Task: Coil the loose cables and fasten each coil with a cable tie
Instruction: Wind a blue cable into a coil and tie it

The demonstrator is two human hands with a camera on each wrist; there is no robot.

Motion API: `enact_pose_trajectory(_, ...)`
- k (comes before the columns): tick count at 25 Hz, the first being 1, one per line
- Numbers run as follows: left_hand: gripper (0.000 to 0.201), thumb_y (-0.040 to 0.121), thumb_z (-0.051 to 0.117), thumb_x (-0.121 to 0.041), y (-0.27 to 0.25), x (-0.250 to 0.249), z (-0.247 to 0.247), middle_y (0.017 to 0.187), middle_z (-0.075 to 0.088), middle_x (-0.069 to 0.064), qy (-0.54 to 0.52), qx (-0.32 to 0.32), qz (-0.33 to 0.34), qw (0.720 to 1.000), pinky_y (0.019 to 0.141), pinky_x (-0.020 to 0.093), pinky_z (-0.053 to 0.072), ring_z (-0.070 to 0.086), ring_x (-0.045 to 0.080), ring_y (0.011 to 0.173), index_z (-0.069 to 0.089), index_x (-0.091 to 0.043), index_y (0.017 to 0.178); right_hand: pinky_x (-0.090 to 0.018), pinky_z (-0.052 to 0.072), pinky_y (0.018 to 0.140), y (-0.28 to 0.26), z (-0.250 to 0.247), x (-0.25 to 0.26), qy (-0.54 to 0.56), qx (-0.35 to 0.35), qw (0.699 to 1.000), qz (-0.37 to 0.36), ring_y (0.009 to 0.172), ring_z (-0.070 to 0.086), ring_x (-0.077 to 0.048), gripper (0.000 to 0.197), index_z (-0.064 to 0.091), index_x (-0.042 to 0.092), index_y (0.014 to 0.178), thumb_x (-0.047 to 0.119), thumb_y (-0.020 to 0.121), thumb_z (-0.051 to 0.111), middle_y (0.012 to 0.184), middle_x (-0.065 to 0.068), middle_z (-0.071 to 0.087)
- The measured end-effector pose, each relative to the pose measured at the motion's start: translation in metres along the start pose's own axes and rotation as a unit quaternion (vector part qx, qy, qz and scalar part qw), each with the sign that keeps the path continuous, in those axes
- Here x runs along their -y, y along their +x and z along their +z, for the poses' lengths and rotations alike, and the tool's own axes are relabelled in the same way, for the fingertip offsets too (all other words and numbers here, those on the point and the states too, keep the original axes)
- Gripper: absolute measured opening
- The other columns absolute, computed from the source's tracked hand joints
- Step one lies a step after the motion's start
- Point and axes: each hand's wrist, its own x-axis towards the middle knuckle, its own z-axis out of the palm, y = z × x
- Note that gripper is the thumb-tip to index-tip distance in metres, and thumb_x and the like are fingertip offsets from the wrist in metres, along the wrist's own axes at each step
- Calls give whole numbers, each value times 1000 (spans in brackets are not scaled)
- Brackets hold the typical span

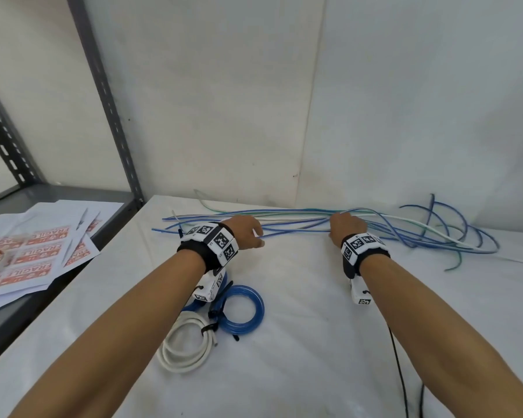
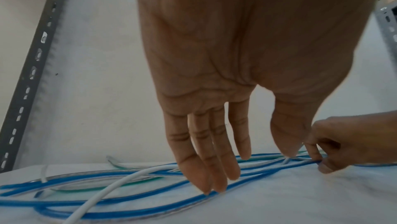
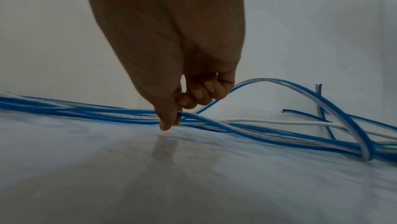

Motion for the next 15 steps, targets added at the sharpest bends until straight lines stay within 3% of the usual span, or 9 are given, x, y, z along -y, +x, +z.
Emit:
enact_pose_trajectory(5,55,96,65,-32,6,-24,-17,141,55,13,-57,-95,35,993,104,30,39,52,29,128,47,-10,144,-37,43,76,-11,-43,-19,163,-162,973,-11,110,56,-36,22,71,11,109,26,101,57,114,-15,63)
enact_pose_trajectory(7,68,96,67,-34,11,-43,-30,149,42,17,-80,-153,60,983,111,36,35,43,33,136,36,-10,152,-33,39,70,-24,-75,-22,251,-208,945,-22,101,62,-35,19,71,14,105,28,101,58,106,-13,70)
enact_pose_trajectory(10,78,96,66,-35,19,-74,-51,155,33,17,-80,-223,106,966,114,46,32,33,35,141,25,-11,157,-35,46,72,-43,-115,-25,339,-299,891,-49,91,65,-32,15,69,15,100,29,99,62,96,-8,73)
enact_pose_trajectory(12,65,97,64,-33,27,-89,-59,148,46,15,-107,-248,117,956,110,46,38,42,34,136,35,-13,152,-32,44,71,-53,-131,-32,410,-348,841,-48,81,65,-27,15,67,15,97,29,98,63,87,-1,71)
enact_pose_trajectory(15,18,101,54,-20,32,-104,-63,102,74,6,-203,-294,131,925,92,41,50,66,28,101,62,-10,114,-36,50,75,-65,-145,-55,489,-402,774,-14,69,67,-22,16,63,16,93,30,99,59,78,7,69)
